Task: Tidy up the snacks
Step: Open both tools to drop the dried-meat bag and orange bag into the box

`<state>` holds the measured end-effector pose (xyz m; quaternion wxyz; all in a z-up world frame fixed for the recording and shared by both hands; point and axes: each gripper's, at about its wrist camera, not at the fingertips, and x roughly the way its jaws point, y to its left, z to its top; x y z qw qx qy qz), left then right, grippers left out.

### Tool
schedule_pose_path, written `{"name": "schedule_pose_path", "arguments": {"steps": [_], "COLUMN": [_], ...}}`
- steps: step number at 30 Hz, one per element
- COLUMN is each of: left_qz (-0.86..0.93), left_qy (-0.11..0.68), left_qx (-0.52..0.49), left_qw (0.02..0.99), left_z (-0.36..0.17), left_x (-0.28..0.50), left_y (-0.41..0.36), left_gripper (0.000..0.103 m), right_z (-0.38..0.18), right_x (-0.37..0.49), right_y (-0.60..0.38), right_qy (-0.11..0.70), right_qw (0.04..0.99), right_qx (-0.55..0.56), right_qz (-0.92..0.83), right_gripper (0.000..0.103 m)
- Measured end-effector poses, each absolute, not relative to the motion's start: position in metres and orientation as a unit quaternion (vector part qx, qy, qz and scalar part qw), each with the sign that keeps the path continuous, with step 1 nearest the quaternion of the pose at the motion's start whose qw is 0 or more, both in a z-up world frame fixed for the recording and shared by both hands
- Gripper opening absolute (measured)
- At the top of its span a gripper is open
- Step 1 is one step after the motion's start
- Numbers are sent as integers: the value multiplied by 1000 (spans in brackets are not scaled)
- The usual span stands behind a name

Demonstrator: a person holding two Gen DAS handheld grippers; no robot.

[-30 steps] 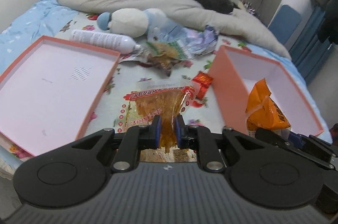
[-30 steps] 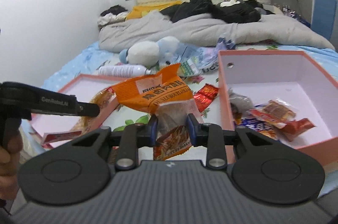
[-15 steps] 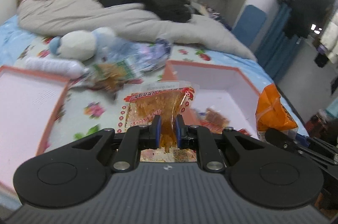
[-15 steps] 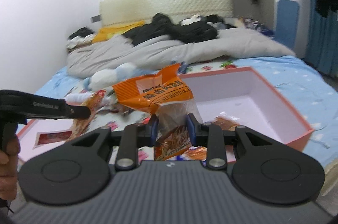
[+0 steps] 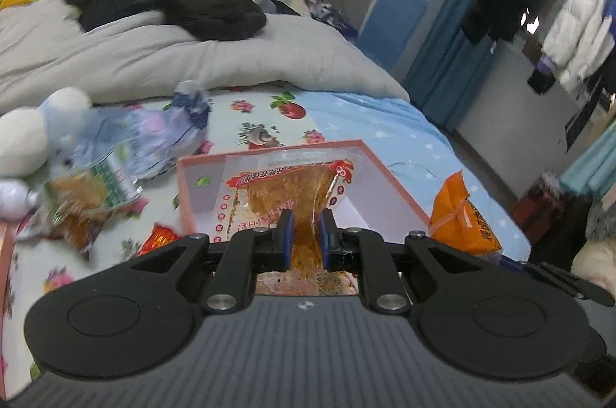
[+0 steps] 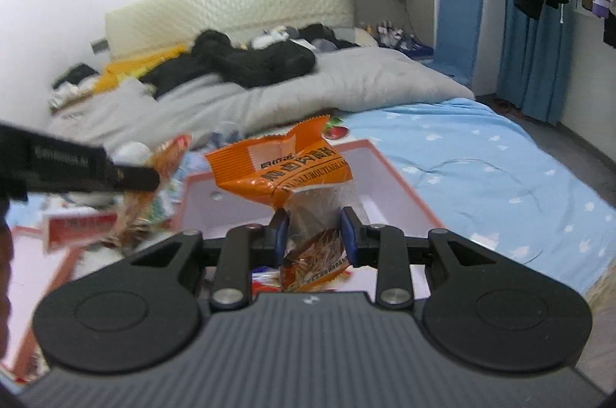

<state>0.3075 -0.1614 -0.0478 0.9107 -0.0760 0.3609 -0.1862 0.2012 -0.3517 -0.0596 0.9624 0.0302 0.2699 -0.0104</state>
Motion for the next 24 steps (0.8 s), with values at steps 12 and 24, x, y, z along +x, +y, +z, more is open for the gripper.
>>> {"name": "schedule_pose_path", "arguments": {"steps": [12, 24], "left_qz": [-198, -187], "left_qy": [479, 487], "left_qx": [-81, -54], "left_qw": [851, 851], "left_z": [-78, -93], "left_x": [401, 396], "left_y": [-202, -202], "left_gripper": [17, 17], "right_z": [-97, -115], "right_x": [267, 269], "right_y": [-392, -398], "right_qy": [382, 402], "right_qw": [924, 915], "right_qx": [-1, 21], "right_qz": [-24, -29], "right_gripper": [34, 72]}}
